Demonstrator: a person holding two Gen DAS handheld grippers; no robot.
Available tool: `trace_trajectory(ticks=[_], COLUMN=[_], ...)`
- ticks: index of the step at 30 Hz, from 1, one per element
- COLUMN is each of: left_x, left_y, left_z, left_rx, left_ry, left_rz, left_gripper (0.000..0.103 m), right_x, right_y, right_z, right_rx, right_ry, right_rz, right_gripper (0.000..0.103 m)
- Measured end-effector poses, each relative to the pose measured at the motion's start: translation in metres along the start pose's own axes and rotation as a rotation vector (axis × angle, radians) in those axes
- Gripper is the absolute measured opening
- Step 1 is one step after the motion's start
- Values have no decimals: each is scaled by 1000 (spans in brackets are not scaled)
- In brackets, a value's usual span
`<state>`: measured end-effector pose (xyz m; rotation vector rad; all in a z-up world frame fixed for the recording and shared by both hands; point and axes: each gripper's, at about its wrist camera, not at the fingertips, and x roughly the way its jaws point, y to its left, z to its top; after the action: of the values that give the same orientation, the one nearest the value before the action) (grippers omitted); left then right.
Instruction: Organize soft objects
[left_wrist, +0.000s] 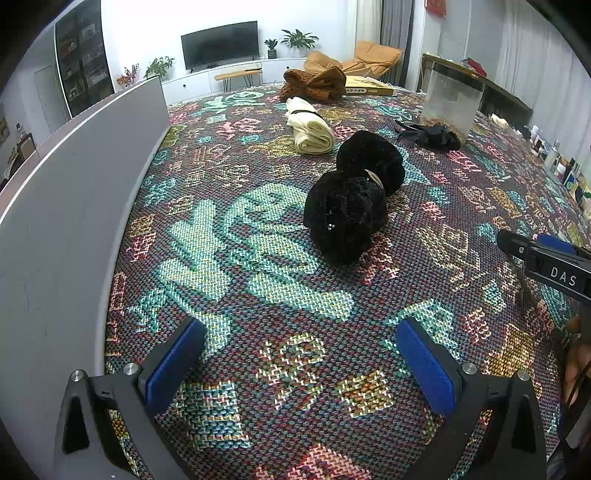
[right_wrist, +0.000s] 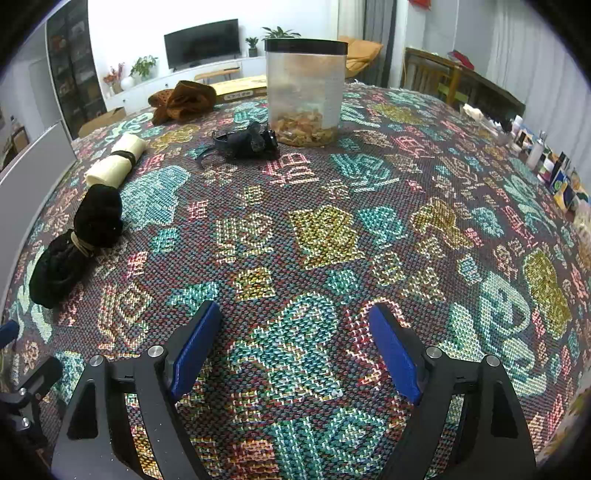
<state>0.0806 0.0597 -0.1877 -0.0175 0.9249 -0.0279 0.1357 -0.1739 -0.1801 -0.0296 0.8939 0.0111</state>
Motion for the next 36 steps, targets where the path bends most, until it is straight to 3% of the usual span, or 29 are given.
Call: trace_trajectory(ticks=[32, 36], left_x=[-5, 6], left_y=[-2, -7], left_z=[-3, 14], left_rx=[1, 19], left_ry=[1, 42], left_rz=[3, -2], left_gripper=[103, 103], right_x=[0, 0], right_y=[0, 0], right_z=[0, 0], right_rx=[1, 2], right_ry=[-1, 0], right_rz=[-1, -1], right_gripper=[85, 85])
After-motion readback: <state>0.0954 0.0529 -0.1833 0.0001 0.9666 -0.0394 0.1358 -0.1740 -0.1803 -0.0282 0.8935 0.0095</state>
